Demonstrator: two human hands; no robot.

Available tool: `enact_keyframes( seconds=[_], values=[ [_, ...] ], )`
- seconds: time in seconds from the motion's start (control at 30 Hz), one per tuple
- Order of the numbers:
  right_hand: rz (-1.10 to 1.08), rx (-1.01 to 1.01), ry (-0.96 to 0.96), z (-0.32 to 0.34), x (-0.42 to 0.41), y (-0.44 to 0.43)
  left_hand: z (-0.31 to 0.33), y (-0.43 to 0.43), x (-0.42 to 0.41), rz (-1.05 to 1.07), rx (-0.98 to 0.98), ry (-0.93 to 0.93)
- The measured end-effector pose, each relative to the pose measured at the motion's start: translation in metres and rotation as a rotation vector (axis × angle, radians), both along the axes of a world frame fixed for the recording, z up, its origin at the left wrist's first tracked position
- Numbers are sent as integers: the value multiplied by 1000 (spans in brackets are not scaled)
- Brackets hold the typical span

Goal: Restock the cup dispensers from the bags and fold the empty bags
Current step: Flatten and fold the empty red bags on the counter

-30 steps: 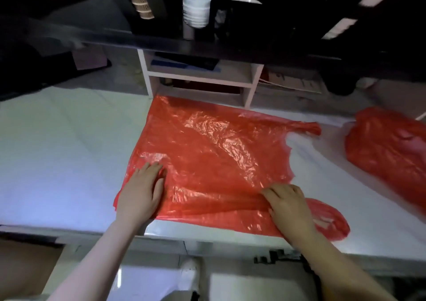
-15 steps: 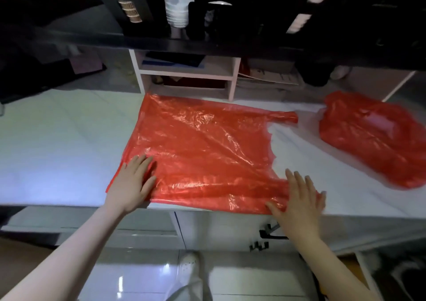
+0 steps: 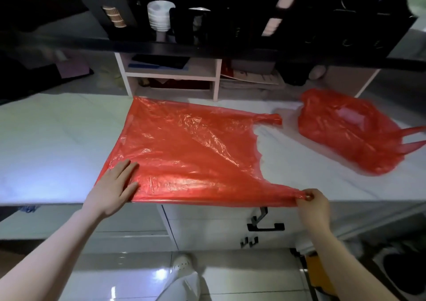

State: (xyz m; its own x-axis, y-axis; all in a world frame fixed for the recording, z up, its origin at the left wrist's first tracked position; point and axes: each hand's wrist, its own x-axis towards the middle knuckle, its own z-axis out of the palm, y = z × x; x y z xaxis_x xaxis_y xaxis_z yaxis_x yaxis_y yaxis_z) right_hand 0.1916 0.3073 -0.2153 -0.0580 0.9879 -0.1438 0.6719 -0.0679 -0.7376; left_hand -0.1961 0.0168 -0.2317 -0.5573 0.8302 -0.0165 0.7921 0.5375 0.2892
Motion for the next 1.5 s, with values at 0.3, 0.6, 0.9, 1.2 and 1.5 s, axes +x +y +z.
enact_keyframes(
  seconds=[0.3,0.6,0.9,1.2,1.5],
  values=[
    [-208,-363,719,20,3,12,-1,-9,8,-44,-59,32],
    [115,334,22,12,-30,-41,-7,-4,13,-13,-141,48],
    [910,729,-410,-11,-125,-108,-11,7,24,27,-150,29],
    [1011,518,-627,-41,-138,-110,-11,-5,9,26,-142,-12],
    [683,382,-776,-23,-31,-30,-9,-6,8,23,-118,12]
  ],
)
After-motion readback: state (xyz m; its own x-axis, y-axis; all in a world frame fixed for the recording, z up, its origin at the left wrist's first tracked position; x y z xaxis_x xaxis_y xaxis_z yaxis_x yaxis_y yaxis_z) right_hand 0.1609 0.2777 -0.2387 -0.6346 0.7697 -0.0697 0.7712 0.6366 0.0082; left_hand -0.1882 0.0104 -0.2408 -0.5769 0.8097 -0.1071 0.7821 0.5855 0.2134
